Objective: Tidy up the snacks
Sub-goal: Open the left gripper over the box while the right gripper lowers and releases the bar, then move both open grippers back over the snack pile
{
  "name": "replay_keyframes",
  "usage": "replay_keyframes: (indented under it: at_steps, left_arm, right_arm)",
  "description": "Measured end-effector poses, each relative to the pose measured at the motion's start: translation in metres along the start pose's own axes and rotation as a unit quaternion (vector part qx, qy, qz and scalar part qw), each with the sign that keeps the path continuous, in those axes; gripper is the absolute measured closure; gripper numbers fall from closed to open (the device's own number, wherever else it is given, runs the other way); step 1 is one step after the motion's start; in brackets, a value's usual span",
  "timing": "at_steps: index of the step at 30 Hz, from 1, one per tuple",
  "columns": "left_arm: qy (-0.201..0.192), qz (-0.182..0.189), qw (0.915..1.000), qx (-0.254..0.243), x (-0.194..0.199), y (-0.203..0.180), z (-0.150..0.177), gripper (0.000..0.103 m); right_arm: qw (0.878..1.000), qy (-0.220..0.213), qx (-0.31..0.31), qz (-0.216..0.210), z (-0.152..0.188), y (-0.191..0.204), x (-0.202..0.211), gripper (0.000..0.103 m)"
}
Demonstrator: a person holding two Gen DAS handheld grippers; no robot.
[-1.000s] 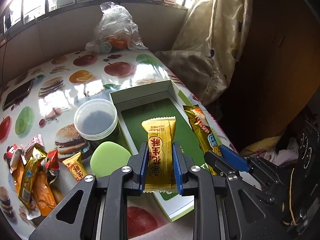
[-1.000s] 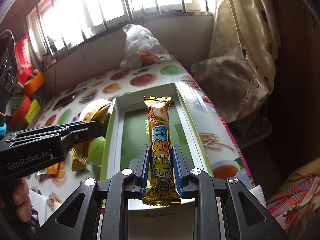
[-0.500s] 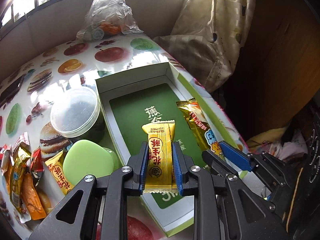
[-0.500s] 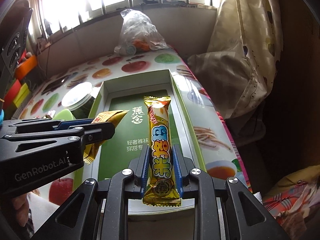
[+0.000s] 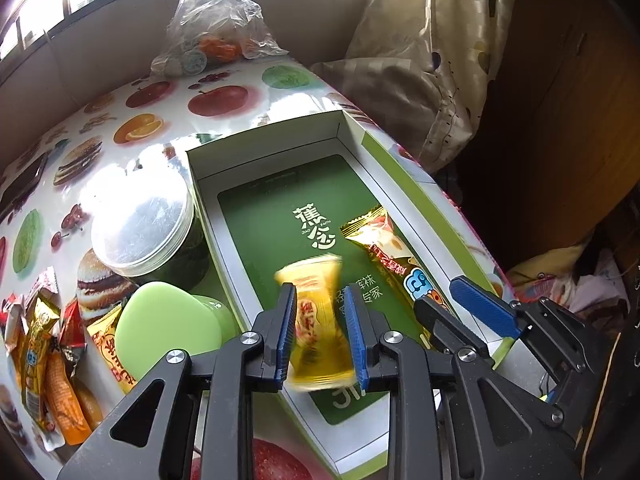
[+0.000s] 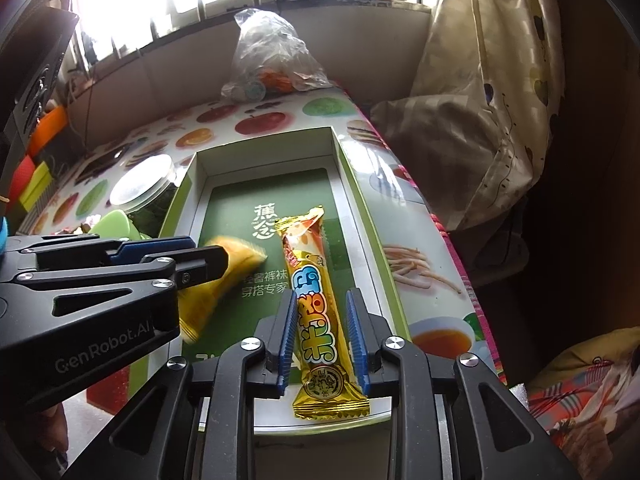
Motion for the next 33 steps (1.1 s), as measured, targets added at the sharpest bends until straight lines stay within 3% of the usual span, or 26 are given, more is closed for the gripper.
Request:
replay_keyframes:
  at_steps: [2,3,11,20,33]
  left_arm:
    - [-0.002,-0.001,1.0000,0.000,0.001,0.000,0.000,0.059]
    - [-0.003,0.002,1.0000,-0.001,0.002,0.000,0.000,0.057]
    - [-0.009,0.012,0.9999,-0.002,0.010,0.000,0.002,0.056]
    - [-0.049,0.001,0.9986,-0.022,0.036,-0.001,0.005,0.056]
    - [-0.089,-0.030,0.9956,0.005,0.078,0.040,0.024,0.055]
  right_arm:
    - [1.000,0.001,-0.001,0.001,0.000,0.000,0.000,0.074]
    - [1.000,0.001,-0.002,0.002,0.001,0.000,0.001,0.073]
    - [1.000,-0.003,-0.004,0.007,0.002,0.000,0.007,0.068]
    - [1.000,-0.017,-0.017,0.008,0.002,0.004,0.022,0.059]
    - [0.998,-0.057,-0.002,0.003,-0.005,0.035,0.054,0.054]
Point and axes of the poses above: each gripper's, at about its wrist camera, not at the fingertips, and x roughly against the way its jaws point, y to its left, z to its underside, the point moved 7 cm from there along -x, roughly the way its jaws point
